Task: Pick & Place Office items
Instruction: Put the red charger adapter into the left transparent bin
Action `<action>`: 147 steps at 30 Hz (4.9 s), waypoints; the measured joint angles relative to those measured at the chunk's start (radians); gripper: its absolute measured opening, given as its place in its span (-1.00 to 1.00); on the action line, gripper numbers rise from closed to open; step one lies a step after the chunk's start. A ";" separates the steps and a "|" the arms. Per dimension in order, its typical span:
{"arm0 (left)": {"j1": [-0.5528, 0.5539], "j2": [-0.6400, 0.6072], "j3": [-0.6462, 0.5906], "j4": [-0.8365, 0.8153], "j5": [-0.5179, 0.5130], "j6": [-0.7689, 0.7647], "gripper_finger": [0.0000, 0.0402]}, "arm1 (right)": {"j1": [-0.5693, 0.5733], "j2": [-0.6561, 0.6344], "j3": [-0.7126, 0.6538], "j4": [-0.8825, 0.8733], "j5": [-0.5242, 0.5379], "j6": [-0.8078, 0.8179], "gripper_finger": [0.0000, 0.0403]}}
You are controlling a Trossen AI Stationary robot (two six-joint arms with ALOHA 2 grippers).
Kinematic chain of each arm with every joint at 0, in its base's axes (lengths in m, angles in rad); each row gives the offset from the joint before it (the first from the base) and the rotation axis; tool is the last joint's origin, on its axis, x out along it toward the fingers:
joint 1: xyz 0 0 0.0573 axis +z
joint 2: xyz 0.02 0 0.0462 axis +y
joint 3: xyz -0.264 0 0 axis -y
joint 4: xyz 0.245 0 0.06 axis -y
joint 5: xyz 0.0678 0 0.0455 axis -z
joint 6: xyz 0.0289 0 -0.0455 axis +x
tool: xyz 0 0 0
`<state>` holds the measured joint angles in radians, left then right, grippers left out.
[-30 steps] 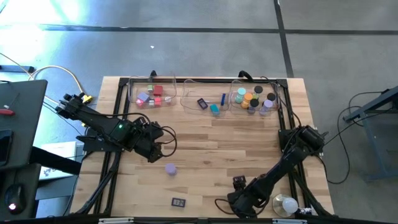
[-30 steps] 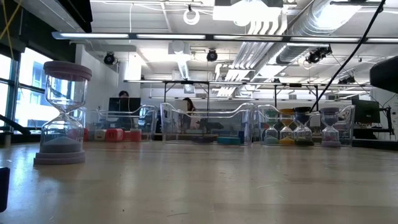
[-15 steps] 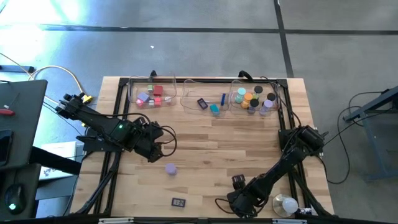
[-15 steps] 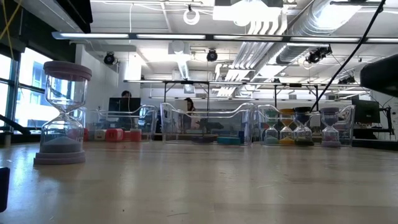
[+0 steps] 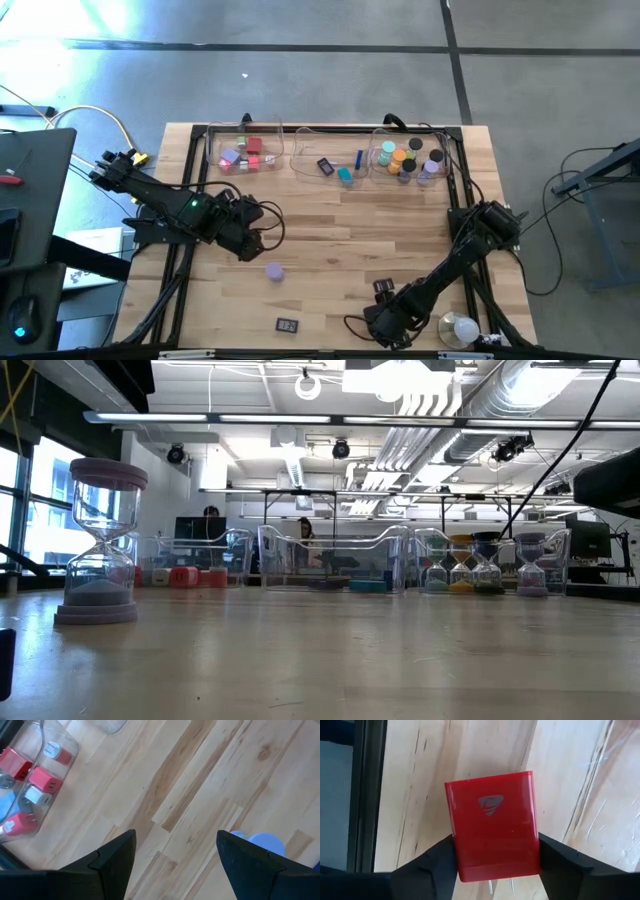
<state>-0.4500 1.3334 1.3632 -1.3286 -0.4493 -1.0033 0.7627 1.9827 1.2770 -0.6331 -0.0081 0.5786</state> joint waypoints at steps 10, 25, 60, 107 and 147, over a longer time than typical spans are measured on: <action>0.000 0.000 0.000 0.014 0.000 -0.022 0.34 | -0.063 -0.020 -0.001 -0.080 -0.004 0.091 0.00; 0.000 0.001 0.000 0.195 0.008 -0.016 0.34 | -0.269 -0.238 0.009 -0.223 0.213 0.101 0.00; 0.018 0.164 0.001 0.878 -0.043 0.639 0.97 | -0.334 -0.355 0.155 0.077 0.574 -0.447 0.00; 0.174 0.154 0.000 0.881 -0.072 0.936 0.90 | -0.557 -0.388 0.154 0.063 0.288 -0.478 0.00; 0.183 0.154 0.001 0.805 -0.078 0.788 0.00 | -0.563 -0.402 0.154 -0.051 0.408 -0.525 0.86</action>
<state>-0.2672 1.4876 1.3640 -0.5237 -0.5274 -0.2153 0.2001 1.5807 1.4315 -0.6844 0.3995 0.0540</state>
